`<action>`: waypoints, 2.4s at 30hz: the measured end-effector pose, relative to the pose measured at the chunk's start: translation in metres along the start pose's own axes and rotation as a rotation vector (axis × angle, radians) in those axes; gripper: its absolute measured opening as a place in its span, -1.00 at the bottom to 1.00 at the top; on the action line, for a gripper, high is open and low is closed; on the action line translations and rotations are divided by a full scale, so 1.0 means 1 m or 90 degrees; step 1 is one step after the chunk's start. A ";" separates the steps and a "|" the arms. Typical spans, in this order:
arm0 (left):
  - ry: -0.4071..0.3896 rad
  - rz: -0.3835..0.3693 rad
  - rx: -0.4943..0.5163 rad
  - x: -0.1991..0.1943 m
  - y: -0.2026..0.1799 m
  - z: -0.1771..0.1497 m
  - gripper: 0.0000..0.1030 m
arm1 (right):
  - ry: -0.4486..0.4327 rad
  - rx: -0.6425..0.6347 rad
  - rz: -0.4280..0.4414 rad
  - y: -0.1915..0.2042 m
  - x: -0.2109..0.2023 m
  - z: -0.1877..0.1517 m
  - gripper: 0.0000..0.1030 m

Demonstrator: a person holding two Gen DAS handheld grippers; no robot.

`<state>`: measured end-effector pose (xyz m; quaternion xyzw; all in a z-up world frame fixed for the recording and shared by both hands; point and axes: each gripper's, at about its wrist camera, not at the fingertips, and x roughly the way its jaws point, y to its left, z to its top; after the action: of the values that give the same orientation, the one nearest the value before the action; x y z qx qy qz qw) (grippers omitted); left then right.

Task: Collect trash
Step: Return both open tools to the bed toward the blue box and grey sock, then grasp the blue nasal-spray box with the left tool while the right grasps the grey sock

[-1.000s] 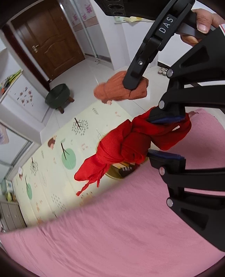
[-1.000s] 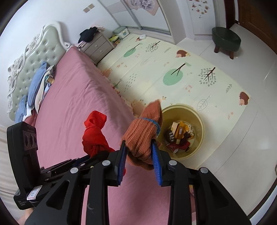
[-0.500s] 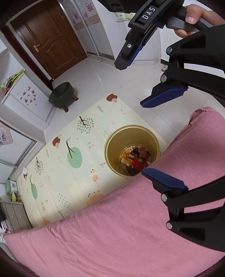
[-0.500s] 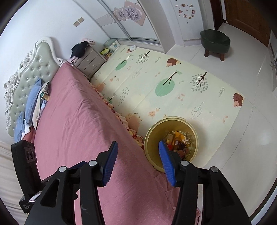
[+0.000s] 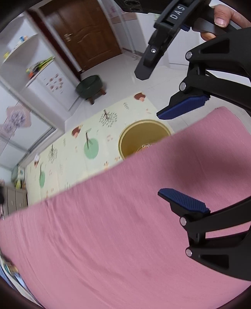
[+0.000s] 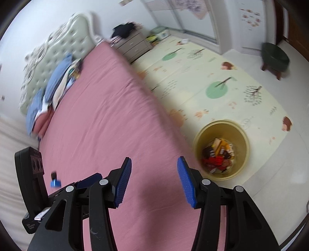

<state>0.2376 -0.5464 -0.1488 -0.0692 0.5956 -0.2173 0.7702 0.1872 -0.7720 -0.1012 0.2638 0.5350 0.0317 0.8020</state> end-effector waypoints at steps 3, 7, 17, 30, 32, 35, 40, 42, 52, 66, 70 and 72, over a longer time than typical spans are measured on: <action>-0.014 0.012 -0.040 -0.021 0.035 -0.019 0.42 | 0.020 -0.031 0.015 0.035 0.011 -0.014 -0.05; -0.030 0.040 -0.081 -0.049 0.082 -0.042 0.50 | 0.054 -0.077 0.035 0.086 0.029 -0.037 -0.05; -0.059 0.098 -0.230 -0.113 0.227 -0.118 0.53 | 0.153 -0.200 0.079 0.222 0.090 -0.112 -0.03; -0.120 0.168 -0.422 -0.188 0.398 -0.166 0.56 | 0.235 -0.333 0.128 0.367 0.164 -0.172 -0.02; -0.135 0.182 -0.458 -0.198 0.423 -0.165 0.58 | 0.246 -0.365 0.138 0.394 0.177 -0.175 -0.02; -0.153 0.190 -0.501 -0.208 0.451 -0.165 0.59 | 0.259 -0.400 0.152 0.424 0.195 -0.175 -0.02; -0.177 0.203 -0.564 -0.217 0.499 -0.153 0.61 | 0.287 -0.463 0.172 0.483 0.238 -0.172 -0.01; -0.186 0.206 -0.585 -0.218 0.522 -0.143 0.61 | 0.292 -0.483 0.176 0.501 0.254 -0.167 -0.01; -0.182 0.245 -0.702 -0.205 0.635 -0.105 0.66 | 0.307 -0.533 0.198 0.576 0.342 -0.145 0.00; -0.148 0.246 -0.824 -0.174 0.750 -0.085 0.20 | 0.321 -0.540 0.230 0.636 0.416 -0.137 0.00; -0.176 0.261 -0.818 -0.182 0.756 -0.094 -0.01 | 0.322 -0.555 0.236 0.658 0.429 -0.145 0.01; -0.196 0.251 -0.815 -0.190 0.761 -0.104 -0.06 | 0.329 -0.563 0.241 0.672 0.438 -0.152 0.02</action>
<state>0.2937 0.2305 -0.2876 -0.4312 0.4919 0.3343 0.6785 0.3963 0.0102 -0.2067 -0.0231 0.5937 0.4609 0.6593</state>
